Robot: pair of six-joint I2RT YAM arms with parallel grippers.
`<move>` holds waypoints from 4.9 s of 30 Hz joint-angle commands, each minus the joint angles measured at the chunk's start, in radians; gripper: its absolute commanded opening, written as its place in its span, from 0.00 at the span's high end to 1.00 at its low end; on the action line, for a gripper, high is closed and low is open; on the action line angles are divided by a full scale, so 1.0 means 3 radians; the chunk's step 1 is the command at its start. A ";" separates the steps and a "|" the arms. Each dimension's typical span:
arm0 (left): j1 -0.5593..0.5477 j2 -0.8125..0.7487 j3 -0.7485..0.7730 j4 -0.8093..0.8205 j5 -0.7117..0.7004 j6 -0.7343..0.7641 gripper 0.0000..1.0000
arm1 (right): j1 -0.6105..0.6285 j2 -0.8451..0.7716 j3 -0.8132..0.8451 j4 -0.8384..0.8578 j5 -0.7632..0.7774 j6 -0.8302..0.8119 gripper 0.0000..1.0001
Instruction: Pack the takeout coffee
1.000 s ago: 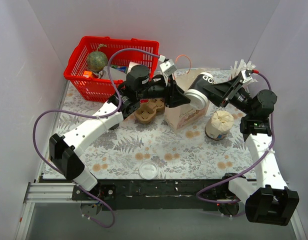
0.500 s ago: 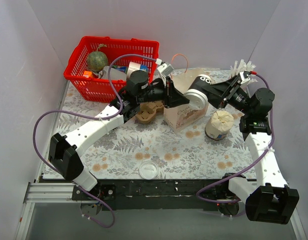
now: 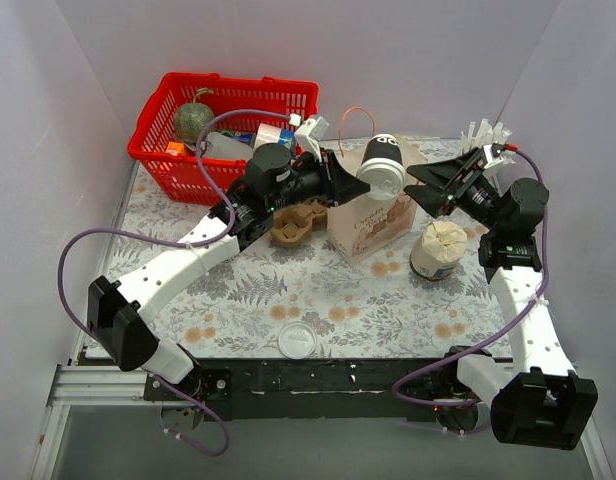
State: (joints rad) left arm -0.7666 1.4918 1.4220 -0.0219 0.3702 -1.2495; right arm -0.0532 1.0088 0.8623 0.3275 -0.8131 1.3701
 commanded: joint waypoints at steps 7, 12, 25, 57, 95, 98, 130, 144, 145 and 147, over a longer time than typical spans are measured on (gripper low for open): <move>0.0034 -0.0125 0.0470 -0.0565 -0.0768 -0.0482 1.00 | -0.0012 -0.0059 0.0422 0.0210 -0.0189 -0.1267 0.02; 0.0045 -0.0110 0.0588 -0.0750 -0.0753 -0.0713 1.00 | -0.0002 -0.0167 0.0695 -0.0484 0.0083 -0.2164 0.02; 0.0050 0.0028 0.0685 -0.0766 -0.0590 -0.0846 1.00 | 0.0504 0.0181 0.1247 -0.0799 0.0317 -0.2670 0.09; 0.0050 0.0039 0.0578 -0.0638 -0.0784 -0.0718 0.70 | 0.0801 0.0365 0.1451 -0.1460 0.0844 -0.2650 0.93; 0.0622 0.1741 0.2116 -0.1246 0.0070 0.1302 0.40 | 0.0070 -0.0192 0.1508 -0.1905 0.0966 -0.2337 0.97; 0.0617 0.1889 0.2234 -0.1323 0.0212 0.1256 0.62 | 0.0065 -0.0320 0.1457 -0.1956 0.1048 -0.2378 0.97; -0.0635 0.0325 0.0404 -0.1977 -0.3299 -0.2379 1.00 | 0.0060 -0.0187 0.1549 -0.1905 0.0772 -0.2312 0.97; -0.1372 0.0192 0.0307 -0.2319 -0.4481 -0.3329 1.00 | 0.0060 -0.0182 0.1467 -0.1828 0.0645 -0.2235 0.97; -0.1392 0.0197 0.0317 -0.2376 -0.4532 -0.3377 1.00 | 0.0060 -0.0187 0.1462 -0.1833 0.0629 -0.2230 0.97; -0.1392 0.0207 0.0343 -0.2397 -0.4532 -0.3260 0.82 | 0.0060 -0.0192 0.1451 -0.1828 0.0619 -0.2240 0.97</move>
State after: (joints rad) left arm -1.1770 1.6085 1.5219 -0.6926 -0.8673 -1.9804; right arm -0.0326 0.9661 1.2995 -0.2817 -0.5991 0.6922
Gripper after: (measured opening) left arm 0.019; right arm 0.304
